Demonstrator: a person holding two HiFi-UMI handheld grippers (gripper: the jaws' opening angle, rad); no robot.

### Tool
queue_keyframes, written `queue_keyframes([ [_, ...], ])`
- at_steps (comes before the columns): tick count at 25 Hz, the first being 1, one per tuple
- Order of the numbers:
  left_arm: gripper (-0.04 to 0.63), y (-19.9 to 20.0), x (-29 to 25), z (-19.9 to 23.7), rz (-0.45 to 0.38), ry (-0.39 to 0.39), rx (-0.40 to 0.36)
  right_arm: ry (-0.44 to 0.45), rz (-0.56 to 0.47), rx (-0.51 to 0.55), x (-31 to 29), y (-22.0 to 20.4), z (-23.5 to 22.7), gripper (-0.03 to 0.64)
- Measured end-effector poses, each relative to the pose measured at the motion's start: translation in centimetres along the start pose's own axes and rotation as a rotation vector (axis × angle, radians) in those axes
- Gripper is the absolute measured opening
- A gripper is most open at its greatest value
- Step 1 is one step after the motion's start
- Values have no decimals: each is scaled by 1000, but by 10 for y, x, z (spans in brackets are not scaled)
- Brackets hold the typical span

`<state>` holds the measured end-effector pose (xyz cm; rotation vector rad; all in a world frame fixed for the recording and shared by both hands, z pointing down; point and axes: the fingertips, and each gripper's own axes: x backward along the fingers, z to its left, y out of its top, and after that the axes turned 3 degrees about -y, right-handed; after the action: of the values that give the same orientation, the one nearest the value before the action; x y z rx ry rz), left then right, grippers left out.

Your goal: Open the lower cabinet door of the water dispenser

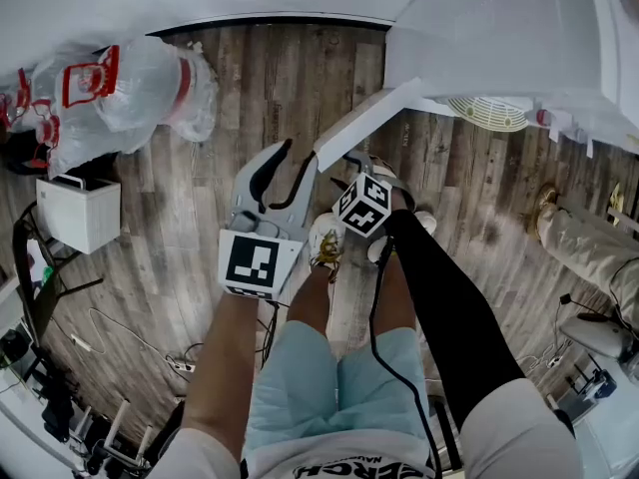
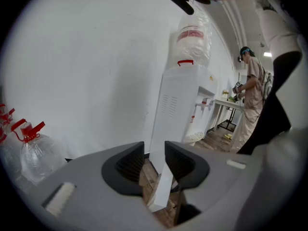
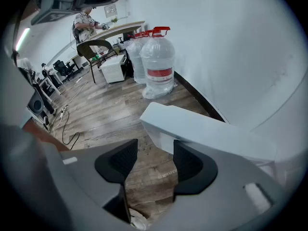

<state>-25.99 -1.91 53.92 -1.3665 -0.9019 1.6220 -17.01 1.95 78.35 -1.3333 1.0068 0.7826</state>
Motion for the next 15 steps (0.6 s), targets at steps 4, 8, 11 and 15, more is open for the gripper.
queue_keyframes([
  [4, 146, 2, 1, 6, 6, 15, 10, 3, -4, 33, -3, 16, -7, 212],
  [8, 146, 3, 2, 12, -9, 34, 9, 15, 22, 83, -6, 12, -7, 212],
  [11, 144, 0, 4, 18, -5, 48, 17, 18, 28, 102, -6, 13, -7, 212],
  [15, 144, -5, 6, 20, 6, 58, 26, 29, 31, 110, -7, 13, -4, 212],
])
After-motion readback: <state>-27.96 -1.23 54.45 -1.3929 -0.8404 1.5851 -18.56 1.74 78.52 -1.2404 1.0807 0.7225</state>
